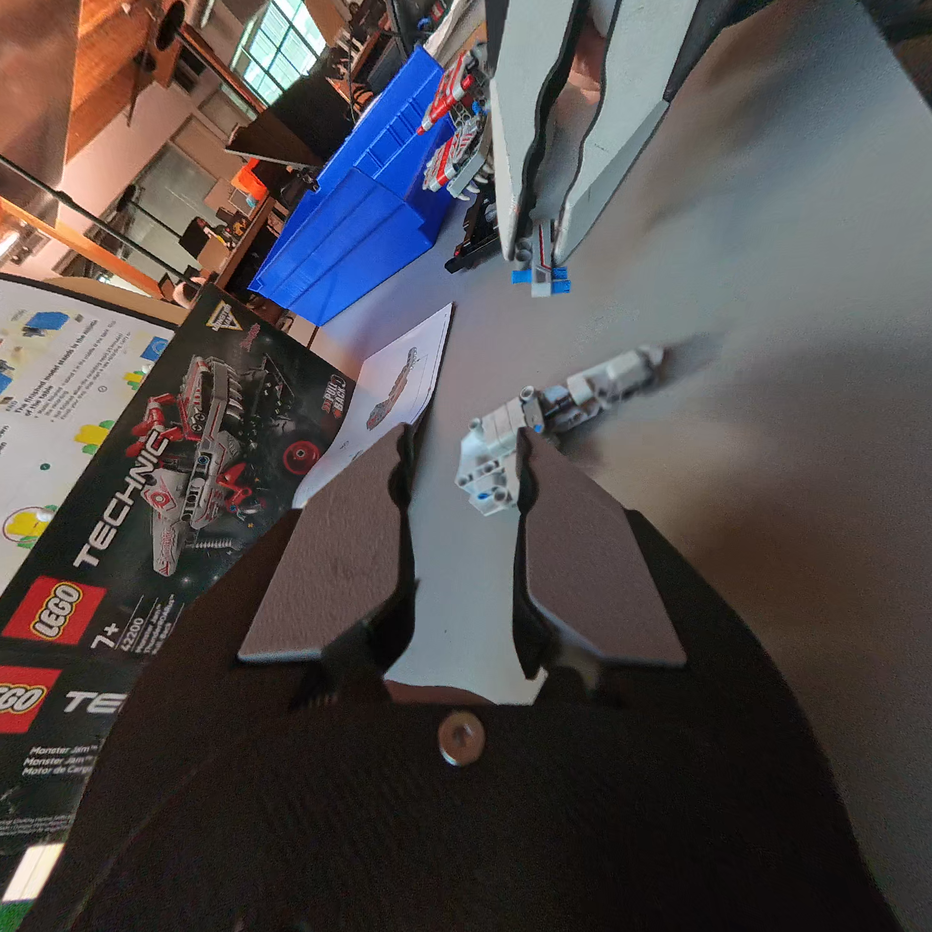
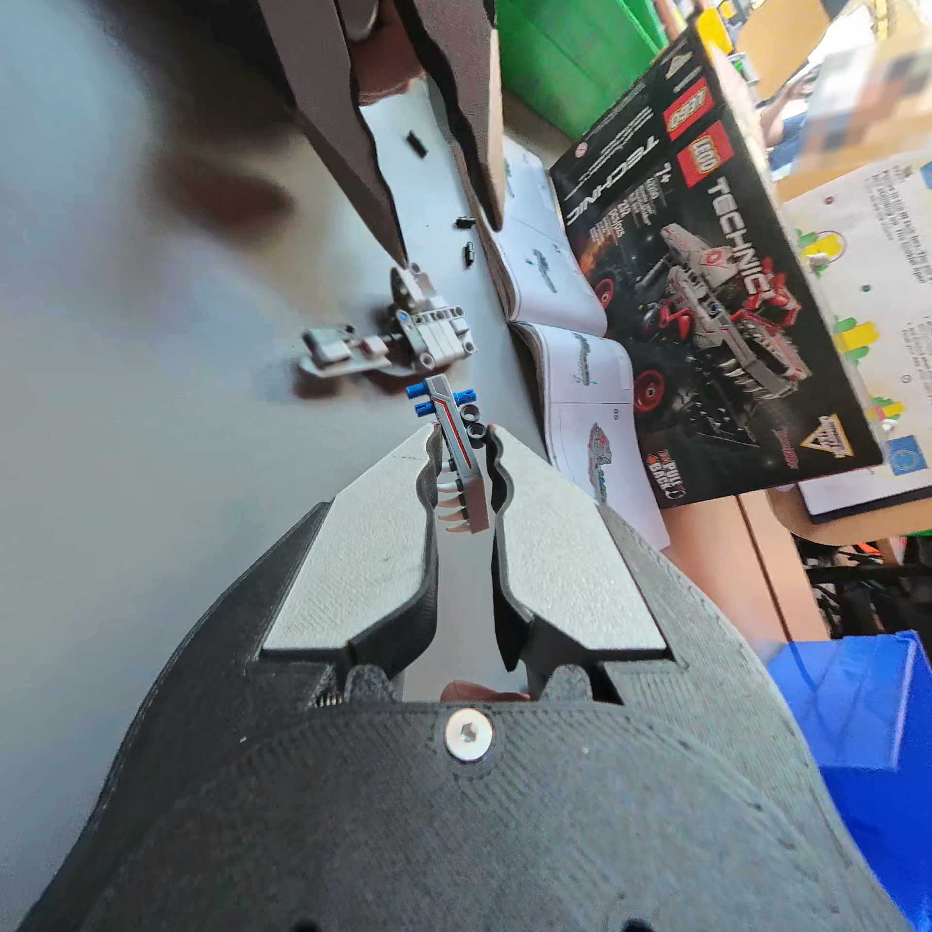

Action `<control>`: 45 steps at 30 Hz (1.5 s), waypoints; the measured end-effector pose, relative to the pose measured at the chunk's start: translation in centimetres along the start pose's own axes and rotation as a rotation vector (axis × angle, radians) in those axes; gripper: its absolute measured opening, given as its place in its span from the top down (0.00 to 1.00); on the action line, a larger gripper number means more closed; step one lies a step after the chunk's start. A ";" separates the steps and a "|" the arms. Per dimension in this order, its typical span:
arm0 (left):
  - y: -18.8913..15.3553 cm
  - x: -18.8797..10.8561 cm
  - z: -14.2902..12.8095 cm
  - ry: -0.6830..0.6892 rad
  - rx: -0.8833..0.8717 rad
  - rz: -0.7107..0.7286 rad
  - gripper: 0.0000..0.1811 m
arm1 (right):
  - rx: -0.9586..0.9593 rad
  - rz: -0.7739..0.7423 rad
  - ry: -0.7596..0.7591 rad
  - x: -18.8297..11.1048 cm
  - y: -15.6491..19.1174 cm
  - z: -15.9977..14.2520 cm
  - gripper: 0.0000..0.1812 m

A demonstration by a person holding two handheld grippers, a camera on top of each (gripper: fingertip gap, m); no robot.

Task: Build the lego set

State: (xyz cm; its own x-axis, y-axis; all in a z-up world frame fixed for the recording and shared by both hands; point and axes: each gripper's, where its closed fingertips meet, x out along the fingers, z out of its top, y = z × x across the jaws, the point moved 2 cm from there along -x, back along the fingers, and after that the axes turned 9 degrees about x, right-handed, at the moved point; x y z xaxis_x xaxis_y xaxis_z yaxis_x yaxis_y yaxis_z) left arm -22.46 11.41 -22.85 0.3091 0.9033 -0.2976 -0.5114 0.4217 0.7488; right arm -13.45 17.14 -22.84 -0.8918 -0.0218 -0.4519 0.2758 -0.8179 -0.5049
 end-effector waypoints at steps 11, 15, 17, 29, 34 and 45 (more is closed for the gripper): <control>-1.6 0.5 6.7 -0.069 -0.431 -0.320 0.83 | -0.231 -0.255 -0.066 -1.5 1.1 4.5 0.92; -1.7 1.2 7.5 -0.109 -0.541 -0.395 0.91 | -0.306 -0.297 -0.071 -1.7 1.9 5.3 0.92; -1.9 1.1 7.7 -0.135 -0.573 -0.432 0.94 | -0.331 -0.301 -0.073 -1.9 2.2 5.5 0.92; -3.4 0.4 7.7 -0.063 0.048 -0.399 0.98 | -0.078 0.058 -0.086 -2.0 4.6 4.9 0.94; -3.7 0.4 6.8 -0.022 0.019 -0.432 0.92 | -0.052 0.035 -0.058 -1.7 4.2 4.3 0.96; 0.1 0.4 -2.8 0.190 -0.318 -0.425 0.67 | 0.023 -0.072 0.109 0.2 2.0 0.3 0.96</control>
State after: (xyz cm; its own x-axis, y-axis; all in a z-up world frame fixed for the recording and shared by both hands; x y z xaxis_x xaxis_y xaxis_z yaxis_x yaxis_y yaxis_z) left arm -24.66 12.08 -24.59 0.4055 0.6350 -0.6575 -0.5996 0.7277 0.3330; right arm -13.19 15.32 -23.74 -0.8643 0.0990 -0.4931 0.2034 -0.8279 -0.5227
